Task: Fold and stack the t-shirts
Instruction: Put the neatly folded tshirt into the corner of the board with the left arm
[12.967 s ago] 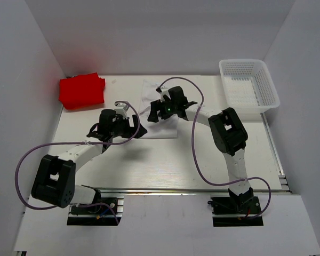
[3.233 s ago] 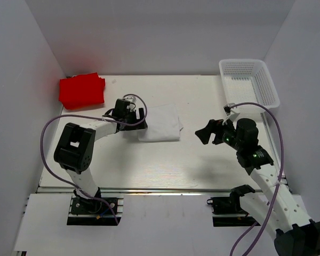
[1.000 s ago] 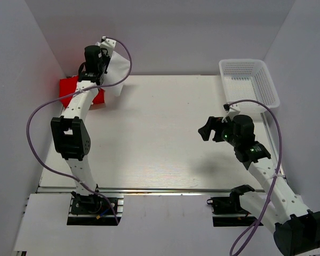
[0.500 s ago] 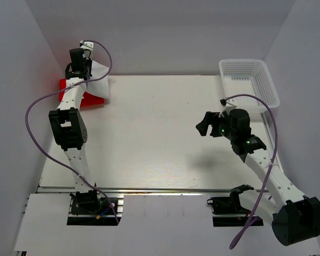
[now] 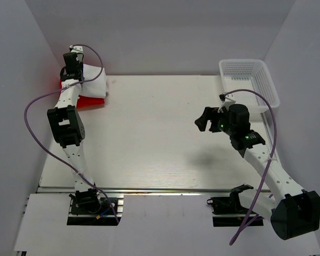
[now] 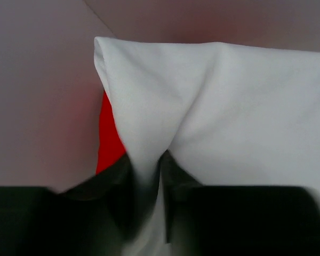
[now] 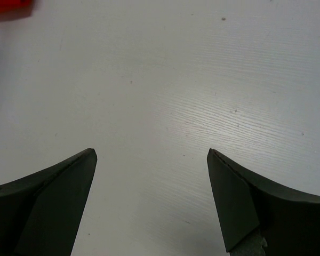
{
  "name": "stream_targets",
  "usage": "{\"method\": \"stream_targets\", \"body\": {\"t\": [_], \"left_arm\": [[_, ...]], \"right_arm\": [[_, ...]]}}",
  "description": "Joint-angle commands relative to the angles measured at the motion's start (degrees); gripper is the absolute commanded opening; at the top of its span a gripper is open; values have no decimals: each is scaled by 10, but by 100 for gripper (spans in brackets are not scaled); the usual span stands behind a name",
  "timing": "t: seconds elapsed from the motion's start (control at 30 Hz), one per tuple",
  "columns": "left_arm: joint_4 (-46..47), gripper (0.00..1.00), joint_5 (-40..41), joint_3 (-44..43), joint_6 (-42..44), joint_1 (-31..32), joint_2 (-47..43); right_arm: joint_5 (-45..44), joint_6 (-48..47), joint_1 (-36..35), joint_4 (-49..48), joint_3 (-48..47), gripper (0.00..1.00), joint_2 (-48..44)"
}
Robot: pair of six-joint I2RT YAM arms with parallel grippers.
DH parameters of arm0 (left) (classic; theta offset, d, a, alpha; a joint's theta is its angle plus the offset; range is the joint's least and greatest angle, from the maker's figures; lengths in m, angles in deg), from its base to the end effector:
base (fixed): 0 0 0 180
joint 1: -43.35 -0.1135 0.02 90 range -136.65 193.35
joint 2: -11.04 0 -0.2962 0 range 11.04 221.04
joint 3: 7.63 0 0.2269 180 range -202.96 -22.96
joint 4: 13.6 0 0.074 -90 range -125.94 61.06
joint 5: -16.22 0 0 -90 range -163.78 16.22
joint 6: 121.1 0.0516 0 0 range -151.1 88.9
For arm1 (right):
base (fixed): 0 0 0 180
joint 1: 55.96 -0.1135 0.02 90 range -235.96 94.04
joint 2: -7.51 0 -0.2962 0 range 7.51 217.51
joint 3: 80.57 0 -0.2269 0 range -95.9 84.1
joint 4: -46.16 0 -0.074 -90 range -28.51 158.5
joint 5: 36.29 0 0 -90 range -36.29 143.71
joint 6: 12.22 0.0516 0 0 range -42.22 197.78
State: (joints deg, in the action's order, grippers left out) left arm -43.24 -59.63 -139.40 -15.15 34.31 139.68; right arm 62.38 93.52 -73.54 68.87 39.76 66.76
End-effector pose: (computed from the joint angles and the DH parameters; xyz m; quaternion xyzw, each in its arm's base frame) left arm 0.5338 0.0977 0.3019 -0.0138 0.8463 0.2152 0.4871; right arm 0.1989 0.0712 0.3223 -0.0554 0.8273 0.2194 0.5142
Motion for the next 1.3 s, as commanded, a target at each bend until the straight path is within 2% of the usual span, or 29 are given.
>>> {"method": "stream_targets", "body": {"t": [0.0,0.03,0.07,0.1,0.13,0.3,0.5,0.53,0.63,0.73,0.83,0.9,1.13,1.27], "left_arm": [[12,41,38,-26,-11,-5,-5],[12,51,67,-33,-17,-5,-5],[12,66,82,-34,-26,-5,0],[12,86,94,-45,-34,-11,7],[-11,99,100,-66,-34,-11,7],[-17,100,109,-71,-58,-11,7],[-43,100,26,-61,-104,-11,-6],[-80,100,-40,-66,-130,-11,-13],[-96,100,-74,-41,-159,-5,-43],[-118,100,-73,4,-197,23,-100],[-115,100,-109,87,-251,62,-156],[-60,100,-109,199,-257,106,-238],[2,100,-70,492,-340,260,-439],[2,100,-31,597,-392,366,-508]], "right_arm": [[-17,-18,3,-6,-34,90,-3],[-21,-18,1,-1,-37,90,0],[-29,-19,1,8,-41,90,1],[-30,-20,2,11,-47,90,5],[-30,-21,3,14,-51,90,6],[-30,-23,3,16,-53,90,2],[-28,-18,2,17,-51,90,2],[-26,-15,2,17,-51,90,4],[-22,-11,1,16,-50,90,5],[-21,-3,1,6,-33,90,3],[-21,21,2,3,-15,90,8],[-19,24,2,4,-1,90,0],[-33,37,2,27,70,90,-49],[-37,32,2,31,111,90,-87]]}}
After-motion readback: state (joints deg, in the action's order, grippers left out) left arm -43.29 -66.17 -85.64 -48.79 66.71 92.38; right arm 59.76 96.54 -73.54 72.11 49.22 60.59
